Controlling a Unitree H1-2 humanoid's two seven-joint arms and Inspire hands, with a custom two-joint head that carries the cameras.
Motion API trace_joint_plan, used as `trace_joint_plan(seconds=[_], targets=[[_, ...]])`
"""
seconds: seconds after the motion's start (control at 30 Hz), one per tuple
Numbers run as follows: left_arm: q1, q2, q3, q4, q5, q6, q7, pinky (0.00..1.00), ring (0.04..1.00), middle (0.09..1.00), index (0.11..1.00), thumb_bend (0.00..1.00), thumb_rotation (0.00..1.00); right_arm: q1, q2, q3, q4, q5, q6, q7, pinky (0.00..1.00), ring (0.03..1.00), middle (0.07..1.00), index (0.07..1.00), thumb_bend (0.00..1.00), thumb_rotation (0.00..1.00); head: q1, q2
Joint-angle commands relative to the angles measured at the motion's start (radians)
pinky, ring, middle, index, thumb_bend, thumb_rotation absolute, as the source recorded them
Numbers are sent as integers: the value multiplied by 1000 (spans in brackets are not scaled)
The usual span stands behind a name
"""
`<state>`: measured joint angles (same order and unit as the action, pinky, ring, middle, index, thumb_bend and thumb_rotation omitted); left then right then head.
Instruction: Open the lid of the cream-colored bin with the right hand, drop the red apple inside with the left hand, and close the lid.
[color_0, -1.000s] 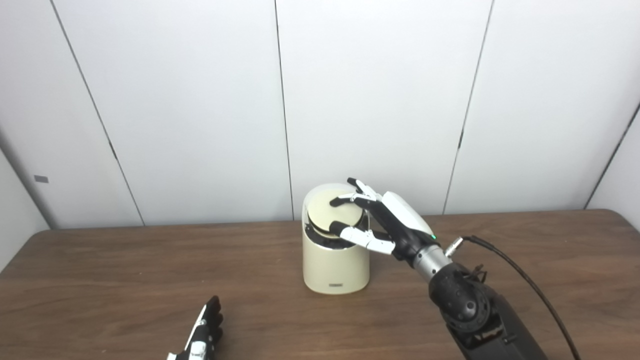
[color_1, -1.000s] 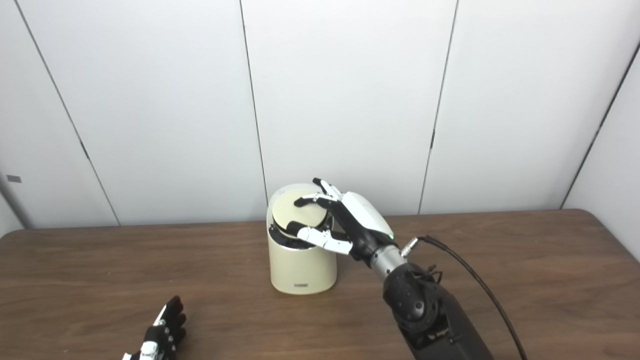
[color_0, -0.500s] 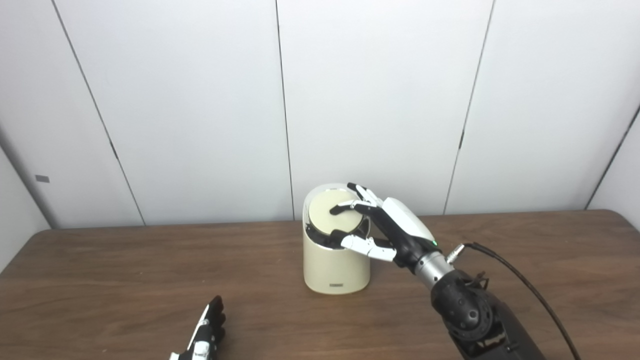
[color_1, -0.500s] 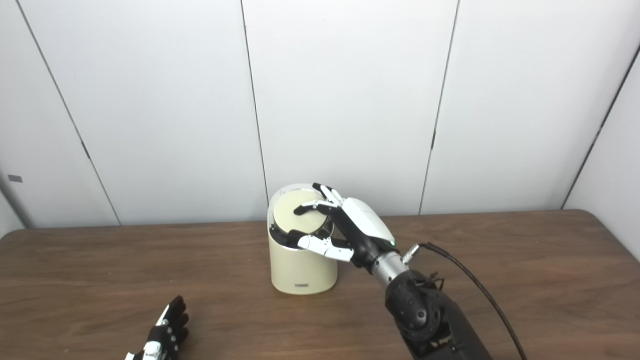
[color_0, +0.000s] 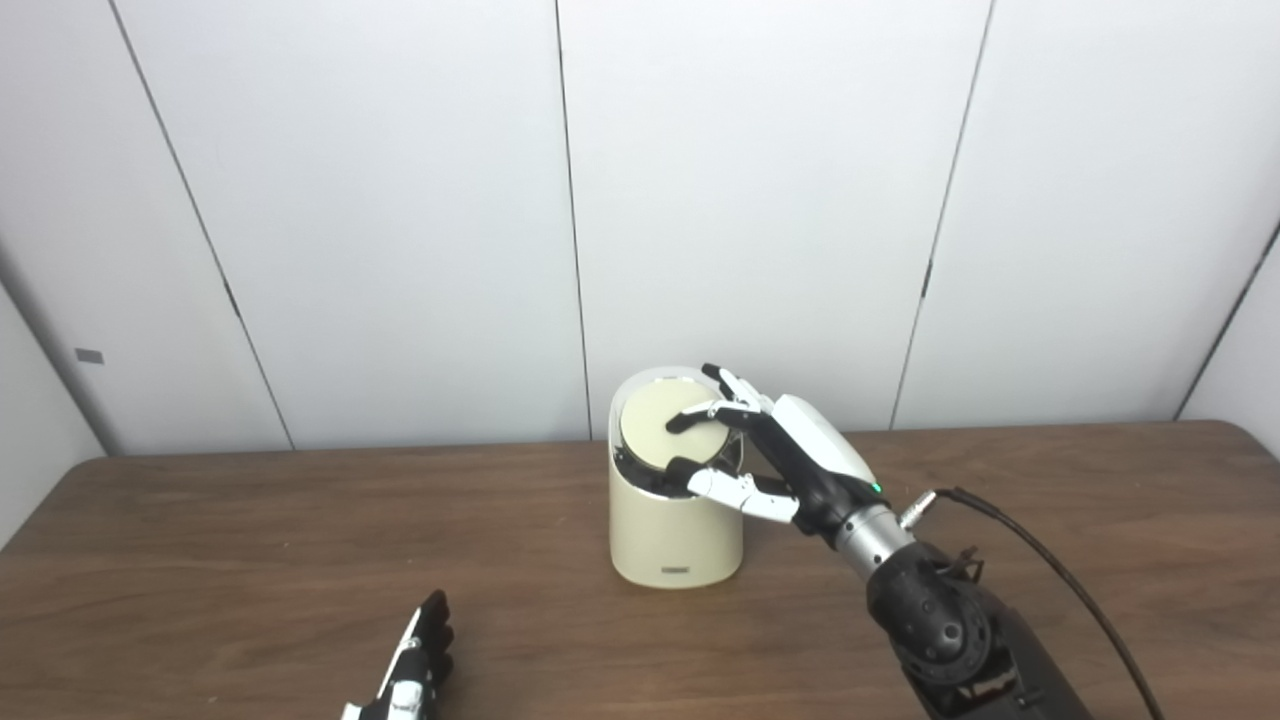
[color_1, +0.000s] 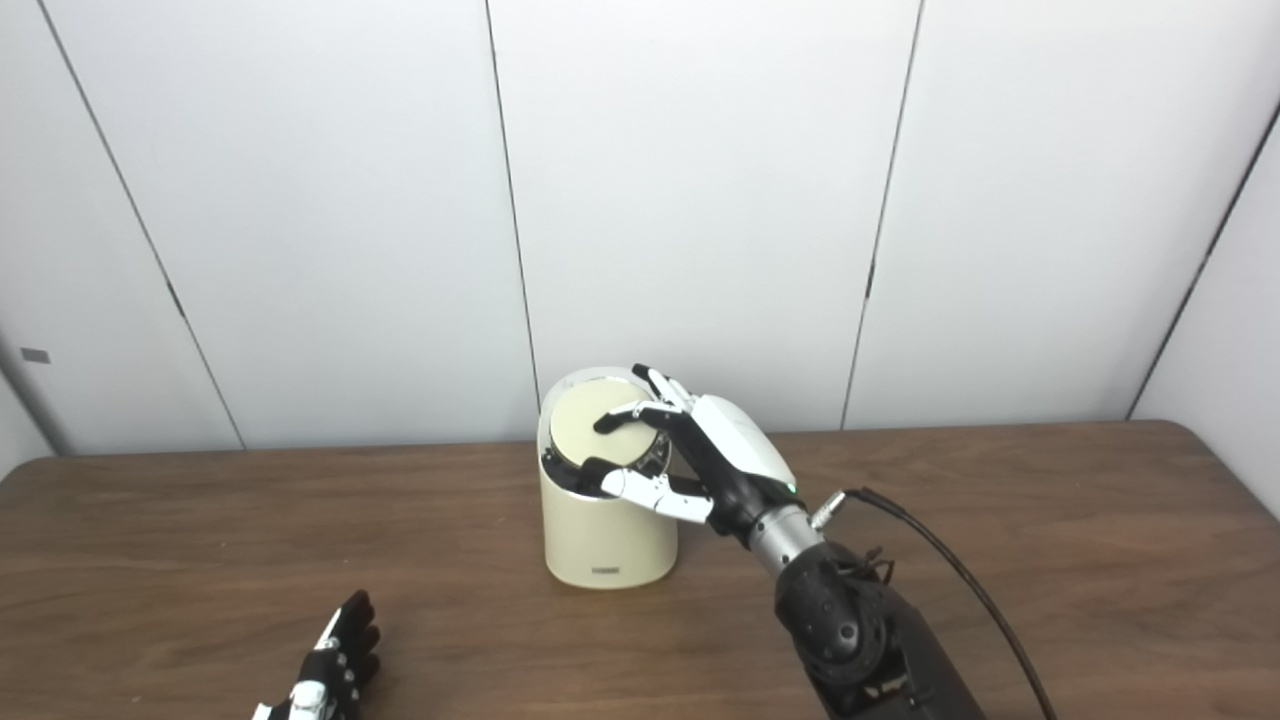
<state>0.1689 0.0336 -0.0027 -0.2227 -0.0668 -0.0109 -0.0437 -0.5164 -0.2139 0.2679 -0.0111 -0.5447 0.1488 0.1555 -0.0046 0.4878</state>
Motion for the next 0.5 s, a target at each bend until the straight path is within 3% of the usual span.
trace_joint_plan(seconds=[0.0, 0.47], targets=[[6, -2, -8, -12, 9, 4, -3, 1000, 1000, 1000, 1000, 601, 1000, -20, -12, -4, -34, -27, -19, -18, 1000, 1000, 1000, 686, 567, 927, 0, 1], [8, -5, -7, -23, 5, 14, -1, 1000, 1000, 1000, 1000, 602, 1000, -33, -40, 41, -41, -153, -45, -11, 1000, 1000, 1000, 711, 564, 909, 4, 6]])
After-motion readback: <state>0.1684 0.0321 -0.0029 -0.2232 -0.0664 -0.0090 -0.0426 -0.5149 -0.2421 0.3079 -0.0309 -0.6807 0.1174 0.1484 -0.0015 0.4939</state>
